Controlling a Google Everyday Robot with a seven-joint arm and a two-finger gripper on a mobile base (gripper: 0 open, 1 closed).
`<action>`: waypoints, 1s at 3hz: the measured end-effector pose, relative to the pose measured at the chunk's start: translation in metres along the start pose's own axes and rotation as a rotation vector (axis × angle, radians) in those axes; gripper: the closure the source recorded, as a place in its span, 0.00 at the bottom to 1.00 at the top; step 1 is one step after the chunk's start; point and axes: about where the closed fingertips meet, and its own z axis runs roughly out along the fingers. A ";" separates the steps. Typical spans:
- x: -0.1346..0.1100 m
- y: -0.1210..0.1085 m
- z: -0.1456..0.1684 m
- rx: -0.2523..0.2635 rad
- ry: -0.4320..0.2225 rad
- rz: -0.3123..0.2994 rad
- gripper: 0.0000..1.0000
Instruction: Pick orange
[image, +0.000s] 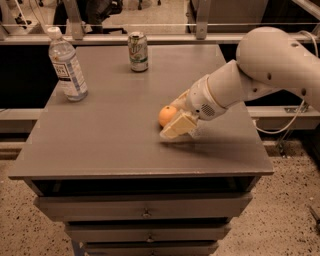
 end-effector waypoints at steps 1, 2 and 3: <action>-0.003 -0.006 -0.003 -0.004 -0.026 0.024 0.64; -0.017 -0.013 -0.022 0.002 -0.076 0.037 0.88; -0.033 -0.025 -0.058 -0.008 -0.214 0.069 1.00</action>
Offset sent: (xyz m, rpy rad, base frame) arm 0.0170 -0.0141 0.0599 0.1450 -0.0144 -0.0436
